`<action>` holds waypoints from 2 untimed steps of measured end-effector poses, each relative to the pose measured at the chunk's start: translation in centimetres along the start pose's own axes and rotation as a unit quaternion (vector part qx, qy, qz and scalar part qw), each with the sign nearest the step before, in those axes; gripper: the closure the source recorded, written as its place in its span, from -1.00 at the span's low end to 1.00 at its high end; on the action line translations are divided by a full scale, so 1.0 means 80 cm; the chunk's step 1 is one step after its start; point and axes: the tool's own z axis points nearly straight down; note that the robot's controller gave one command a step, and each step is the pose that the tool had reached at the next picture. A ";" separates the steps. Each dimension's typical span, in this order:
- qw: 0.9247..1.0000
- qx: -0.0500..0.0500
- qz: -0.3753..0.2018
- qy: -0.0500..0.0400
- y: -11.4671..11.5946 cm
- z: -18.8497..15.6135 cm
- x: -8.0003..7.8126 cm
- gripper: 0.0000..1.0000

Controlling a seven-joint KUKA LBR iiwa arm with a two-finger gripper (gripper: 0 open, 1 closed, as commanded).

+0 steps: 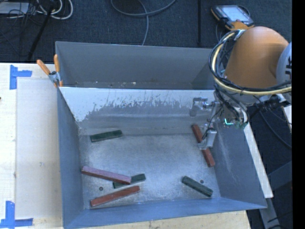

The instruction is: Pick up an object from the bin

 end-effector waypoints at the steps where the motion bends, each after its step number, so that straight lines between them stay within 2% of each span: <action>1: 1.000 0.000 0.000 -0.004 0.000 -0.005 -0.002 -1.00; 2: 0.999 0.000 -0.054 -0.005 -0.036 0.042 0.023 -1.00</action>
Offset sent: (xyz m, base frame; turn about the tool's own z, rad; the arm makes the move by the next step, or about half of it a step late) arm -0.0518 -0.0778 -0.0927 -0.2572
